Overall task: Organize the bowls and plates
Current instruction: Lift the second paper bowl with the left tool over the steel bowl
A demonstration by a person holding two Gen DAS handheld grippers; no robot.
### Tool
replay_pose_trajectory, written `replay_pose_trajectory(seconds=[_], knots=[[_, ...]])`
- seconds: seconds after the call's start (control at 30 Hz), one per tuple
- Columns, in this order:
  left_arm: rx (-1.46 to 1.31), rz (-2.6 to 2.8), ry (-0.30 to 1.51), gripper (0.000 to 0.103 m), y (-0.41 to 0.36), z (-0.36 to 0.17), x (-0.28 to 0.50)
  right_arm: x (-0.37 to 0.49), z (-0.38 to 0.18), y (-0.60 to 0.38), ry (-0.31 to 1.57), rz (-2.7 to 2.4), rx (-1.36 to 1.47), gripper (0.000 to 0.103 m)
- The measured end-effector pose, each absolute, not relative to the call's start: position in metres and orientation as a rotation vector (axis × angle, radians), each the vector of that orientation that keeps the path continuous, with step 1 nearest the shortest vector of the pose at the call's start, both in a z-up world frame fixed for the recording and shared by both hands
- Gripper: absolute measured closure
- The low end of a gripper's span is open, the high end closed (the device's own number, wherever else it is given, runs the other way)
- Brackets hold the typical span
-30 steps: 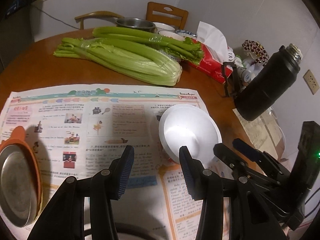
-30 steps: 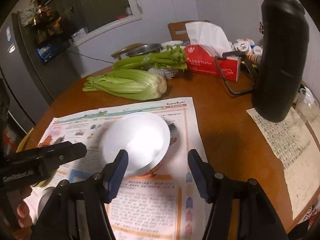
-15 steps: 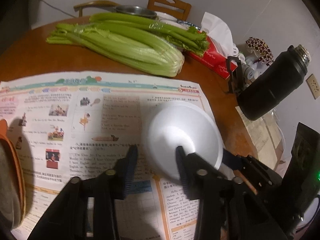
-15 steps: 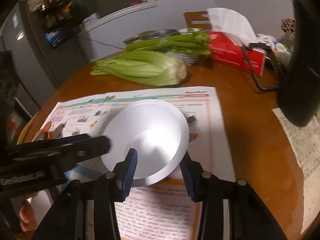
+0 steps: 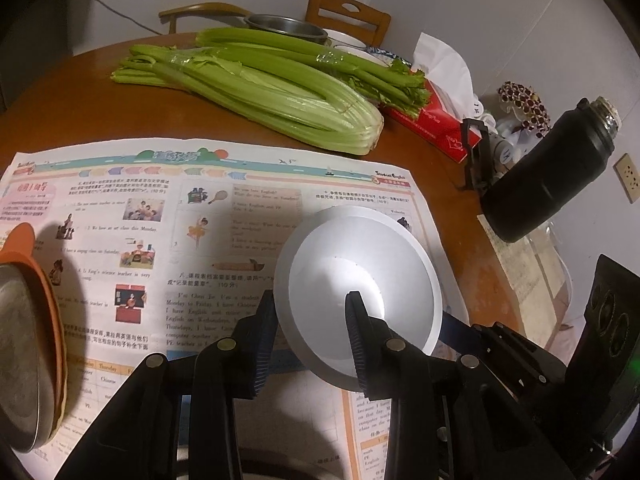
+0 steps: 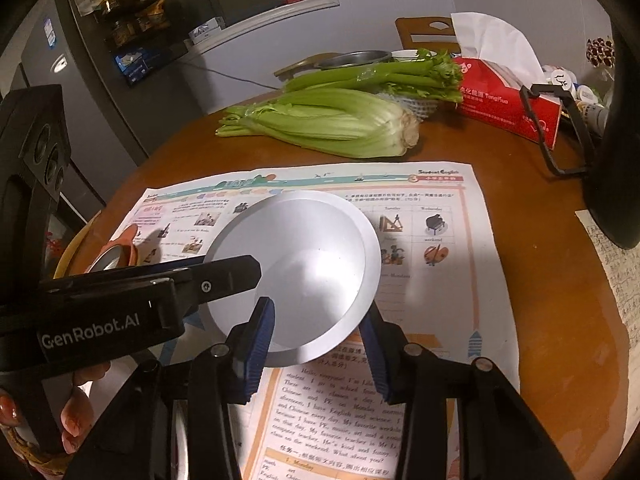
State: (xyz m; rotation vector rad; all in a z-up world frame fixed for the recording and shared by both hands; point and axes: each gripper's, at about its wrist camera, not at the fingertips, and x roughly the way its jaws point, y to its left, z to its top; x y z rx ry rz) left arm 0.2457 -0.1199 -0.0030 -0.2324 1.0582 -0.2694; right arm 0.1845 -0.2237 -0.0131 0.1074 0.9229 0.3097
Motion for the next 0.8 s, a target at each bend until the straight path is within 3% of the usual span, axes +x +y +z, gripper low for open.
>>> replay_pose_trajectory(seconds=[0.8], knots=[[-0.266,-0.266,0.967,0.067,-0.085,0.031,0.195,0.144,0.025,-0.195,0.854,0.359,0.092,0.059]])
